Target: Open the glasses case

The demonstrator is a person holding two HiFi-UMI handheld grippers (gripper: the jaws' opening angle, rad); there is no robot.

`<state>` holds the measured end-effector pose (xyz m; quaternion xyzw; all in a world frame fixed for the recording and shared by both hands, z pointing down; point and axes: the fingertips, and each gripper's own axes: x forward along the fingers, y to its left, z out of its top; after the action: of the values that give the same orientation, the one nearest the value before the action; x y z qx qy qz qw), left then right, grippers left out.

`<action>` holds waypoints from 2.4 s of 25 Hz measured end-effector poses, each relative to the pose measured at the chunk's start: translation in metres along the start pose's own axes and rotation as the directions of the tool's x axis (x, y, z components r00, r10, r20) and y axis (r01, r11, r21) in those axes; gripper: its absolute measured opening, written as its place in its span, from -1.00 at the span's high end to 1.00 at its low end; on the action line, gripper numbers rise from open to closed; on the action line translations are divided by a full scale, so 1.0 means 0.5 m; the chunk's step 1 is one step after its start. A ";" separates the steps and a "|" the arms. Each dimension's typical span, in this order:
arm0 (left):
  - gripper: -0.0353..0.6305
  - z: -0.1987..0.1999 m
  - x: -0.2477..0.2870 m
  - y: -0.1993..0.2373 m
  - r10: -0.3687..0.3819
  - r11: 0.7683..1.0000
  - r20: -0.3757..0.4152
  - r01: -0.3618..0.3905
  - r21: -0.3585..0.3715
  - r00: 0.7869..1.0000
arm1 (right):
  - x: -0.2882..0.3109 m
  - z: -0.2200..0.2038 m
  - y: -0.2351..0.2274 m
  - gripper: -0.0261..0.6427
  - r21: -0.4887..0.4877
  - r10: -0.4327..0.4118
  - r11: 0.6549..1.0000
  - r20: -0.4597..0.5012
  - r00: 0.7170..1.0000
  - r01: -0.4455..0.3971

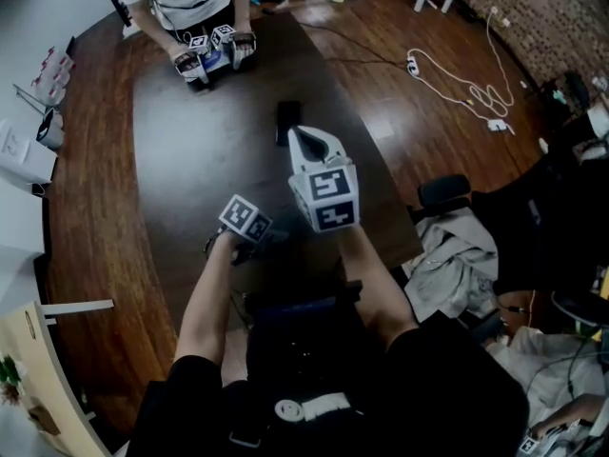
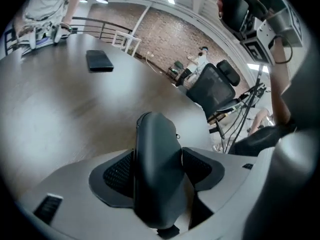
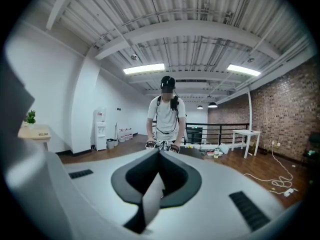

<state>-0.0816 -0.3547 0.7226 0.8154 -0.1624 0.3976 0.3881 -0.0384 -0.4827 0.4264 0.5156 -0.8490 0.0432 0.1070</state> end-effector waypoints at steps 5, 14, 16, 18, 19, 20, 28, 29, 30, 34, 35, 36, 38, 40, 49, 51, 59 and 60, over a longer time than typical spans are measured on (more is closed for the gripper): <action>-0.01 0.022 -0.009 0.003 0.016 0.999 0.009 -0.016 0.048 1.000 | -0.016 0.003 -0.014 0.88 -0.019 -0.008 1.000 0.014 1.000 0.008; -0.11 -0.034 0.021 -0.011 -0.068 0.997 -0.104 0.065 -0.029 0.992 | -0.029 0.007 -0.017 0.88 -0.008 -0.004 1.000 0.030 1.000 0.004; -0.14 -0.048 0.025 -0.018 -0.040 0.999 -0.170 0.045 0.030 0.985 | -0.029 0.009 -0.022 0.88 -0.002 -0.006 1.000 0.033 0.999 0.007; -0.14 -0.050 0.028 -0.031 -0.055 0.997 -0.198 0.065 0.046 0.979 | -0.030 0.010 -0.027 0.88 0.005 -0.013 1.000 0.036 0.999 0.012; -0.14 -0.054 0.029 -0.039 -0.075 0.996 -0.211 0.085 0.039 0.975 | -0.031 0.011 -0.029 0.88 0.007 -0.015 1.000 0.037 0.999 0.015; -0.06 -0.059 0.029 -0.046 -0.092 0.995 -0.221 0.101 0.027 0.971 | -0.032 0.012 -0.030 0.88 0.009 -0.017 1.000 0.039 0.999 0.016; -0.03 0.095 -0.091 0.001 -0.072 0.984 0.244 0.108 -0.139 0.967 | -0.038 0.008 -0.030 0.88 0.001 -0.011 1.000 0.040 0.999 0.011; -0.03 0.111 -0.126 0.011 -0.049 0.984 0.302 0.097 -0.148 0.952 | -0.038 0.009 -0.024 0.88 -0.007 -0.007 1.000 0.040 0.999 0.008; -0.03 0.124 -0.161 0.019 -0.022 0.986 0.349 0.078 -0.148 0.937 | -0.037 0.011 -0.017 0.87 -0.015 -0.001 1.000 0.041 0.999 0.002; -0.03 0.156 -0.285 0.050 0.150 0.985 0.458 -0.093 -0.145 0.876 | -0.034 0.018 0.021 0.87 -0.063 0.033 0.998 0.043 0.999 -0.030; -0.03 0.162 -0.314 0.054 0.199 0.978 0.477 -0.146 -0.146 0.856 | -0.033 0.018 0.034 0.87 -0.083 0.044 0.996 0.040 0.998 -0.041; -0.03 0.167 -0.340 0.053 0.237 0.971 0.494 -0.191 -0.142 0.837 | -0.031 0.015 0.050 0.87 -0.110 0.059 0.992 0.033 0.998 -0.055; -0.03 0.173 -0.381 0.042 0.286 0.958 0.517 -0.262 -0.121 0.807 | -0.028 0.001 0.088 0.87 -0.200 0.101 0.975 -0.005 0.995 -0.100; -0.03 0.179 -0.413 0.024 0.319 0.942 0.535 -0.321 -0.093 0.782 | -0.024 -0.025 0.129 0.87 -0.333 0.131 0.931 -0.074 0.989 -0.149; -0.03 0.203 -0.499 -0.058 0.399 0.848 0.579 -0.526 0.061 0.710 | -0.035 -0.049 0.214 0.69 -0.328 0.276 0.892 -0.145 0.950 -0.310; -0.03 0.205 -0.498 -0.072 0.394 0.834 0.579 -0.543 0.102 0.714 | -0.036 -0.045 0.214 0.66 -0.301 0.284 0.901 -0.141 0.949 -0.314; -0.03 0.220 -0.511 -0.097 0.381 0.799 0.584 -0.573 0.183 0.717 | -0.021 -0.073 0.197 0.66 -0.415 0.207 0.868 -0.198 0.958 -0.273; -0.02 0.220 -0.513 -0.096 0.380 0.799 0.585 -0.572 0.183 0.717 | -0.017 -0.076 0.198 0.67 -0.407 0.209 0.870 -0.207 0.956 -0.278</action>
<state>-0.1584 -0.4186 0.4577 0.8755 -0.3951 0.2718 0.0594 -0.1167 -0.4223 0.4650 0.3626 -0.8846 -0.0926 0.2783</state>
